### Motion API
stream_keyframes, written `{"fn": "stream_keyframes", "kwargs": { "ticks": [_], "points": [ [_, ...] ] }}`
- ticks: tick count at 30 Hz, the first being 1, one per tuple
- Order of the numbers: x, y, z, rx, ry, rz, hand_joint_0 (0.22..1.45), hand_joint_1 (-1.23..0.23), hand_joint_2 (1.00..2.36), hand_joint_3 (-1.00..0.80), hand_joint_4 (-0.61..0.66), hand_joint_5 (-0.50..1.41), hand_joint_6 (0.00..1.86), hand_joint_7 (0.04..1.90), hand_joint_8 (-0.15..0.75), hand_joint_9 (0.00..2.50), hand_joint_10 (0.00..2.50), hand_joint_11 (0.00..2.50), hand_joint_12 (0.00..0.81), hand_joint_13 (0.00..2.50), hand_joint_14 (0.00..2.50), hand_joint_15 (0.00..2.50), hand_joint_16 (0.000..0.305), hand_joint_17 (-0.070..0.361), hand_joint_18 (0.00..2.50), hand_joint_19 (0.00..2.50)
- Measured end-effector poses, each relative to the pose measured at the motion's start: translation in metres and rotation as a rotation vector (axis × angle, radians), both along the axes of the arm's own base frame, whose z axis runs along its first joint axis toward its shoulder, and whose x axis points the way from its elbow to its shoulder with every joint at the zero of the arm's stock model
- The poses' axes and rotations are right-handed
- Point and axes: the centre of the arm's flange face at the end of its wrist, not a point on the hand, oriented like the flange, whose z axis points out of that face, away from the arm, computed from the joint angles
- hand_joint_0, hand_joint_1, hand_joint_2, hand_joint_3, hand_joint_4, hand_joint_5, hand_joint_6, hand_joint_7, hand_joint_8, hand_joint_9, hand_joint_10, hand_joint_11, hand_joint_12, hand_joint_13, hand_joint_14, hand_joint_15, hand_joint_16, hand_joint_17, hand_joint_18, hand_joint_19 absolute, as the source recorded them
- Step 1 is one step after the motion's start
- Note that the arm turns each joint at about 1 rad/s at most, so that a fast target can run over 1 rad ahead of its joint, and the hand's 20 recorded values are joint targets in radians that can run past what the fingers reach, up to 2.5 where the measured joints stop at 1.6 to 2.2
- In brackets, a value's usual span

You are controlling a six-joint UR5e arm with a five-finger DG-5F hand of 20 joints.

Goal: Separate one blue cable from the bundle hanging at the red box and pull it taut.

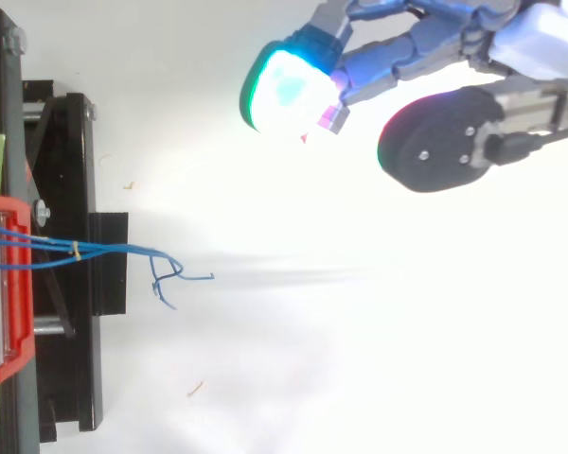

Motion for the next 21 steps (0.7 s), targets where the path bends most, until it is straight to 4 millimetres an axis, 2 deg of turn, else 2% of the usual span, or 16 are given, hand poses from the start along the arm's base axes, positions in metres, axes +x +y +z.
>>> {"fn": "stream_keyframes", "kwargs": {
  "ticks": [6, 15, 21],
  "points": [
    [0.020, 0.002, -0.022, -0.001, 0.007, -0.005, 0.54, -0.59, 1.00, -0.49, 0.23, -0.19, 0.50, 0.98, 0.321, 0.76, 0.02, 0.77, 0.397, 0.71, 0.02, 0.54, 0.040, 0.090, 0.43, 0.31],
    [0.036, 0.009, -0.024, -0.044, -0.001, -0.013, 0.54, -0.59, 1.00, -0.49, 0.23, -0.19, 0.50, 0.98, 0.320, 0.76, 0.02, 0.77, 0.396, 0.72, 0.02, 0.54, 0.040, 0.090, 0.44, 0.32],
    [0.047, 0.013, -0.040, -0.074, 0.006, -0.036, 0.54, -0.59, 1.00, -0.49, 0.23, -0.19, 0.50, 0.98, 0.320, 0.77, 0.02, 0.77, 0.396, 0.72, 0.02, 0.55, 0.040, 0.090, 0.44, 0.32]
  ]
}}
